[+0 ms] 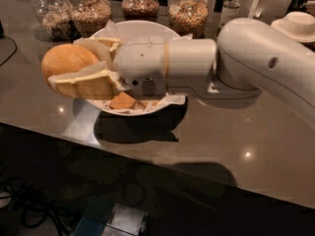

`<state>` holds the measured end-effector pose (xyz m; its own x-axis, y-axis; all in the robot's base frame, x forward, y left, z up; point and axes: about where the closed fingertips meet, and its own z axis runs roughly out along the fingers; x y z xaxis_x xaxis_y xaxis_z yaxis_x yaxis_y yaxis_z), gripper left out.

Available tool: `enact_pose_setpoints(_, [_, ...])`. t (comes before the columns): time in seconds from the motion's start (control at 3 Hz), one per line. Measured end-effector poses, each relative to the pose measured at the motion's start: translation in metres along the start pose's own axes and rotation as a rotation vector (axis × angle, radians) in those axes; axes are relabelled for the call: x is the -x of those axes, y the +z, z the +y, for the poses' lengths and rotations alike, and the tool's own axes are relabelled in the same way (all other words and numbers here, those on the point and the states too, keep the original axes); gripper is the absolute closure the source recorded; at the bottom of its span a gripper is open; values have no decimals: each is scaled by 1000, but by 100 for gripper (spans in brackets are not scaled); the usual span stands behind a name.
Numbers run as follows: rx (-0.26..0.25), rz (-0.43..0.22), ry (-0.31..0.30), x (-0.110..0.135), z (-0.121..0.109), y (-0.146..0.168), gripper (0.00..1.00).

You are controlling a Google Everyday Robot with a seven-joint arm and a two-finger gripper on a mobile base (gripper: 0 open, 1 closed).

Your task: Pick orange from white bowl

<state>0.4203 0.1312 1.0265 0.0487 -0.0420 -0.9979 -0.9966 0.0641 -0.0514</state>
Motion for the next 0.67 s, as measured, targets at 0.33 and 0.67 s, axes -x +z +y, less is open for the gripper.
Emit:
enact_pose_setpoints(0.33, [26,-36,-39,13,29,-1,100])
enact_pose_setpoints(0.67, [26,-36,-39,13,29,-1,100])
